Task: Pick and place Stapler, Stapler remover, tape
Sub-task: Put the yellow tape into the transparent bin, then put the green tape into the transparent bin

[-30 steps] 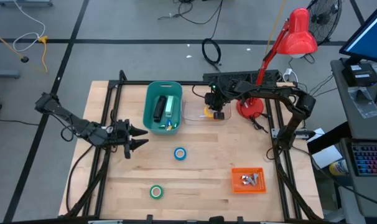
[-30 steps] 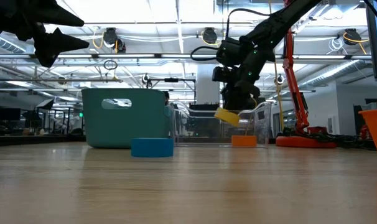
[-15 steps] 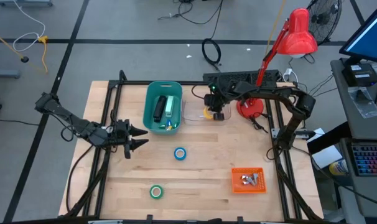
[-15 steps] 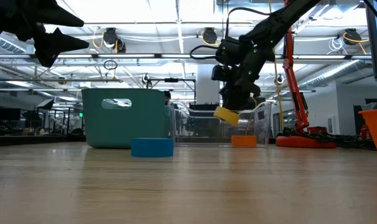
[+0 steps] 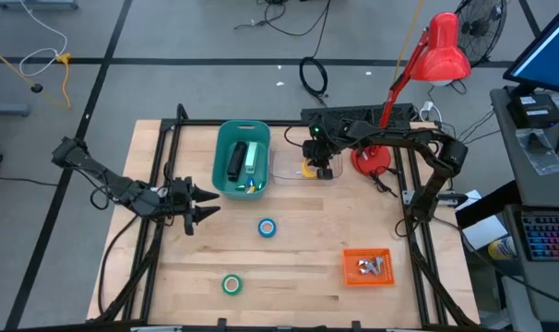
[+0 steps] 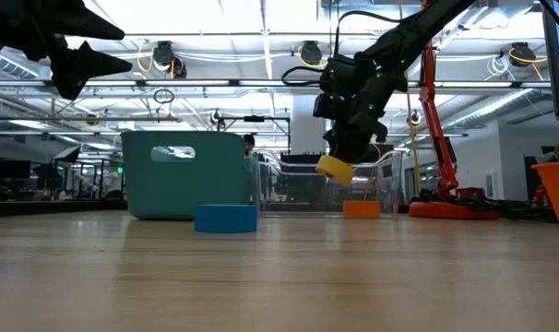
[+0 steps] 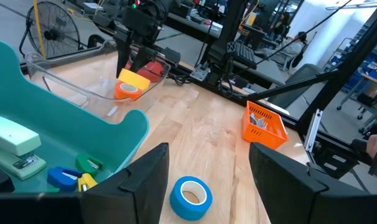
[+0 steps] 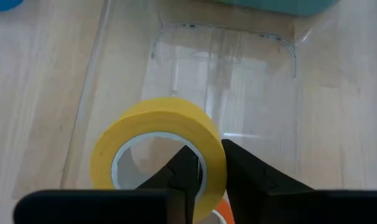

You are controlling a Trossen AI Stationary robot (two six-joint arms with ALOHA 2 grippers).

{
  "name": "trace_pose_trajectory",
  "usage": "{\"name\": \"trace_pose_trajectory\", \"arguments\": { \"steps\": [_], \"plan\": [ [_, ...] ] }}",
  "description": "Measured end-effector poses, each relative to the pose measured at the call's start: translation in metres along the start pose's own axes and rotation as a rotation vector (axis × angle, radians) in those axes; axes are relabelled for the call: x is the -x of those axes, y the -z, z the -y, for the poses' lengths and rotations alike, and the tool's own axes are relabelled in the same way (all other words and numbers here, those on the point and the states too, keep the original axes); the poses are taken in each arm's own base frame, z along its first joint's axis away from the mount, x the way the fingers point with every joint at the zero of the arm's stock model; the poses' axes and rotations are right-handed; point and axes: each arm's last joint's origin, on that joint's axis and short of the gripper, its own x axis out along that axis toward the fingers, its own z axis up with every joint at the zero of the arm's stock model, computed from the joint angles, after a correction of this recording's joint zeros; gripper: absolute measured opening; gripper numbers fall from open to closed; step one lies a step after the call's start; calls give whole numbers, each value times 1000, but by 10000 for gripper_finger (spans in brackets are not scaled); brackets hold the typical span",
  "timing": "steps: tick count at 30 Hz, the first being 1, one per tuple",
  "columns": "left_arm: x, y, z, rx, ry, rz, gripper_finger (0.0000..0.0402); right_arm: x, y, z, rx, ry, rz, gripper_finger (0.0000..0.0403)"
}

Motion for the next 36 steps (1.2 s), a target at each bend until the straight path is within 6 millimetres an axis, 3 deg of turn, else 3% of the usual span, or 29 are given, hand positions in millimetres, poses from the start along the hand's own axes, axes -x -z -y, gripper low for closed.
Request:
{"name": "trace_pose_trajectory", "arguments": {
  "steps": [6,21,30,36],
  "plan": [
    [0,0,0,1,0,0,225,0,0,0,-2,0,-1,87],
    [0,0,0,12,2,3,225,0,4,-2,-9,-21,-37,92],
    [0,0,0,16,3,2,225,0,5,-2,-14,-3,-63,138],
    [0,-1,1,20,5,6,225,4,4,-2,-15,26,-65,140]
  ]
}}
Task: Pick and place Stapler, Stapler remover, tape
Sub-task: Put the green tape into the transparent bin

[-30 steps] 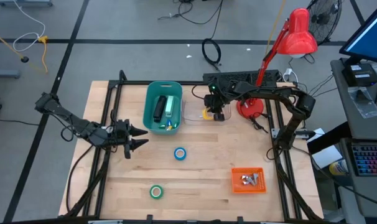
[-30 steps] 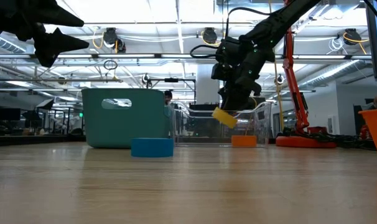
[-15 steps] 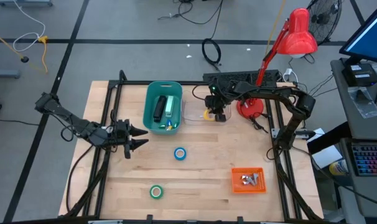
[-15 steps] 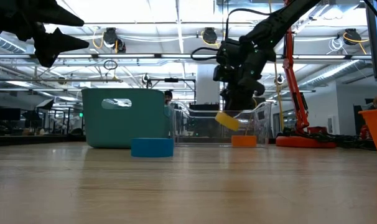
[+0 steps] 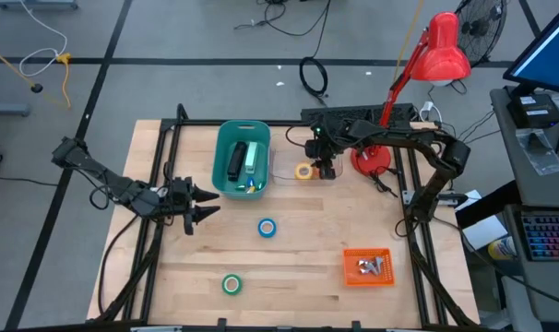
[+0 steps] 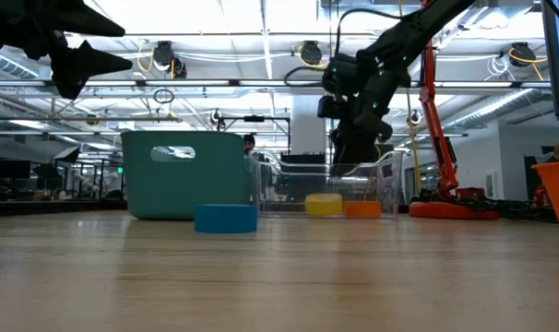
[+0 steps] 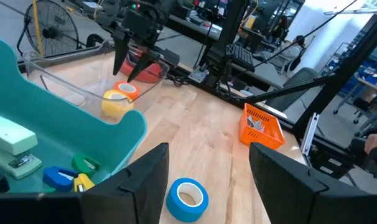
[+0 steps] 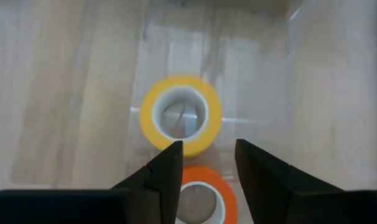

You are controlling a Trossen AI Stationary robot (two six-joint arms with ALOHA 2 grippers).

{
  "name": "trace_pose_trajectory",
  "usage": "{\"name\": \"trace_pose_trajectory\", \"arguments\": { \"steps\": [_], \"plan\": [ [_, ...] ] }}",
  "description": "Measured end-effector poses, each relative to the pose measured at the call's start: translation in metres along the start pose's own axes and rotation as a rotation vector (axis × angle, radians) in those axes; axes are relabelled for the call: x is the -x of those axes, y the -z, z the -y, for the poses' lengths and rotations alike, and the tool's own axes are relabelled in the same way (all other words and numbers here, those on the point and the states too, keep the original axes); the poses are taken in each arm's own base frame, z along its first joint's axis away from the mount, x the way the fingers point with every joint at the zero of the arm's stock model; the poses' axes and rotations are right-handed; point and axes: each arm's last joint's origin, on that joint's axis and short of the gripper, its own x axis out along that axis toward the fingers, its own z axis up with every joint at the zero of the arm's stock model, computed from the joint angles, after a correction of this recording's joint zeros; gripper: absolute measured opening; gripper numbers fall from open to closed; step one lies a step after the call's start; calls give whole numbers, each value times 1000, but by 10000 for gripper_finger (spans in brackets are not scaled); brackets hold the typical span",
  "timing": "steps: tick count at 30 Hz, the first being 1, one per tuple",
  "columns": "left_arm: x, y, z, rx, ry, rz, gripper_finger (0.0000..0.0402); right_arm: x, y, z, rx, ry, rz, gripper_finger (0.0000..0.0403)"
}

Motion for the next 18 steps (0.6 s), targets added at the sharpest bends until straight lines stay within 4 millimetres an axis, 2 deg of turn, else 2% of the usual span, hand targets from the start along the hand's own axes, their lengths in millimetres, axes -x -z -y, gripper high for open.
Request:
{"name": "trace_pose_trajectory", "arguments": {
  "steps": [4,8,15,18],
  "plan": [
    [0,-3,2,27,16,28,225,20,-8,-6,-18,22,50,132],
    [0,-8,5,91,44,71,225,50,-18,-21,-23,39,121,112],
    [1,-14,7,123,72,120,225,106,-30,-54,-116,37,277,17],
    [1,-15,7,127,57,134,225,127,-29,-65,-166,35,341,7]
  ]
}}
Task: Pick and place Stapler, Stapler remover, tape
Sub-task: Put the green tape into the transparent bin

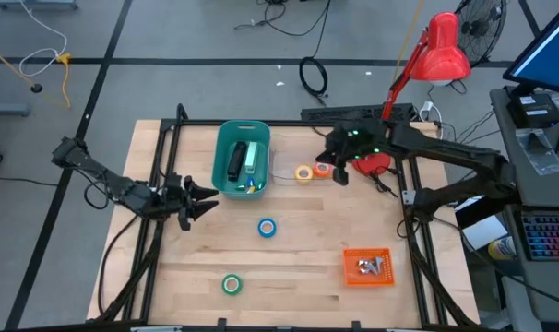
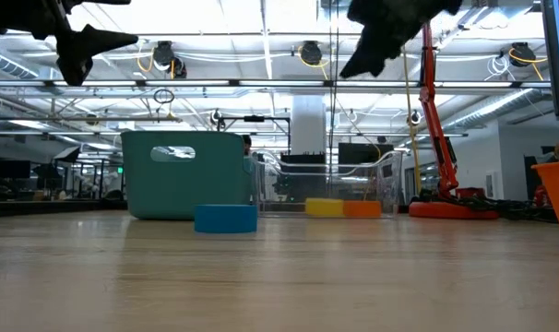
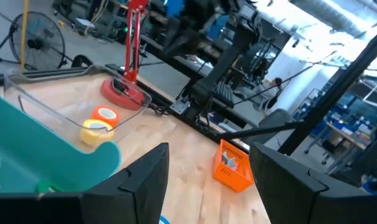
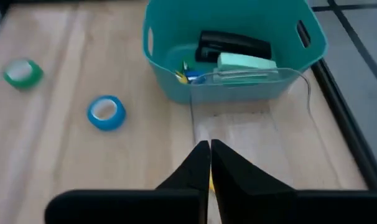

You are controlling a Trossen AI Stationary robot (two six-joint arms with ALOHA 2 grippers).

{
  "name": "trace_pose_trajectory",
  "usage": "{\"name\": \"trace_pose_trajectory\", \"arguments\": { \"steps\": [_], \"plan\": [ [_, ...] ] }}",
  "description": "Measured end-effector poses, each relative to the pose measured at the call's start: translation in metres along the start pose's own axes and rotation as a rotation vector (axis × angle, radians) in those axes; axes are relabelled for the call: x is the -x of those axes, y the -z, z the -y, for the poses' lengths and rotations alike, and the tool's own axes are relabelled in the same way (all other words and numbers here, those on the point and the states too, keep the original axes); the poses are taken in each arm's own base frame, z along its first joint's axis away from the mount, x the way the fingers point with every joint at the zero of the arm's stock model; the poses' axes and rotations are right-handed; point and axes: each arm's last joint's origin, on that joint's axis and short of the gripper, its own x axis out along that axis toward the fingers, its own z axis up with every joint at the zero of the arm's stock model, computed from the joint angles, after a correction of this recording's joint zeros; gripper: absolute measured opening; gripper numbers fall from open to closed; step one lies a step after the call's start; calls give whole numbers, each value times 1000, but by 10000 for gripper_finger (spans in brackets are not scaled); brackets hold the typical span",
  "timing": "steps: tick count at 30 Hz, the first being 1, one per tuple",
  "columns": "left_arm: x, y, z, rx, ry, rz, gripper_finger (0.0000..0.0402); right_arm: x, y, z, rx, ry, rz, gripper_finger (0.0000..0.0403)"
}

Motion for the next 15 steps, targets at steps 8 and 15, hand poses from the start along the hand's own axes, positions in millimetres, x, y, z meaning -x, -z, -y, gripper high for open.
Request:
{"name": "trace_pose_trajectory", "arguments": {
  "steps": [8,15],
  "plan": [
    [0,-1,3,109,56,-40,225,45,27,-18,-204,7,131,3],
    [-10,-2,21,126,171,-176,225,63,72,-34,-348,-61,394,2]
  ]
}}
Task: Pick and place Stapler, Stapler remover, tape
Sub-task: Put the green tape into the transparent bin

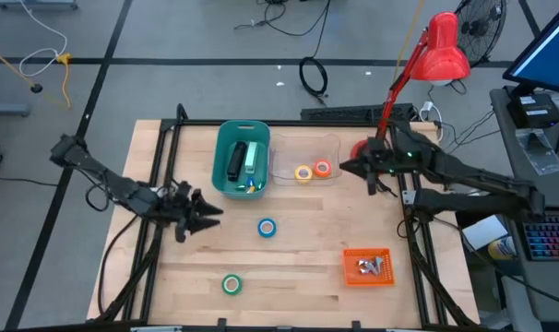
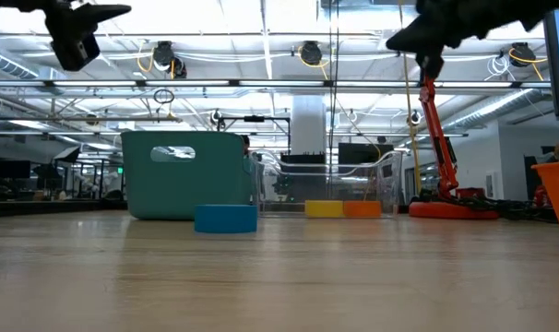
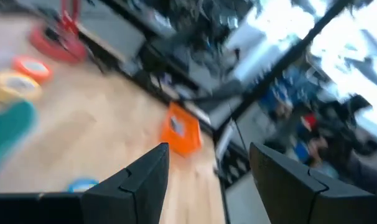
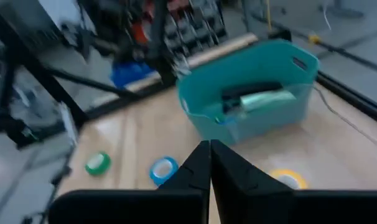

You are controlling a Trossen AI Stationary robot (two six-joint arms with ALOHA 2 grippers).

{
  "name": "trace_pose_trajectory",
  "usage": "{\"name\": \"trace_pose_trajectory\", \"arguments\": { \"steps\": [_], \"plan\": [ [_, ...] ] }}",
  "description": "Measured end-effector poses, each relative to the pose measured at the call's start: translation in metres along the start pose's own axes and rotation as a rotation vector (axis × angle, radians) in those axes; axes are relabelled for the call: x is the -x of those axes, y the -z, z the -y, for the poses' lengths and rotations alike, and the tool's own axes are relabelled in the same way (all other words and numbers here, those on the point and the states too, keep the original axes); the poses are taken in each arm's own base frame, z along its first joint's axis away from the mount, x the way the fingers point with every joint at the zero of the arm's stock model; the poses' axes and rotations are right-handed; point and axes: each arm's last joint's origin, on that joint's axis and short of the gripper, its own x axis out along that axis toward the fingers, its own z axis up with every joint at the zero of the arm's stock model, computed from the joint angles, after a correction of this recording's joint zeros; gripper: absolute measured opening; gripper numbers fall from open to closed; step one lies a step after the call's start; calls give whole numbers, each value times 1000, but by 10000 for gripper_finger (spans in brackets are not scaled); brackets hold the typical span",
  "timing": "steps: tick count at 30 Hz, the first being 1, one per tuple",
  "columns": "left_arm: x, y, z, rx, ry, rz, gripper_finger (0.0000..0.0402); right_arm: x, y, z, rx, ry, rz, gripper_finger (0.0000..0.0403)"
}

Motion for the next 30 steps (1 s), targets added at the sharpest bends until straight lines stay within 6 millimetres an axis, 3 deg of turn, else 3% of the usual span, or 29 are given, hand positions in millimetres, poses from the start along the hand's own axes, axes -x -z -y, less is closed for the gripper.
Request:
{"name": "trace_pose_trajectory", "arguments": {
  "steps": [5,11,21,30],
  "plan": [
    [-14,8,14,58,-21,-264,225,12,27,0,-52,-71,135,2],
    [-30,21,32,153,-129,-602,225,17,52,3,-71,-90,152,1],
    [-55,48,50,360,-281,-733,225,19,75,8,4,-126,126,1],
    [-86,75,57,500,-417,-841,225,30,79,6,86,-137,189,1]
  ]
}}
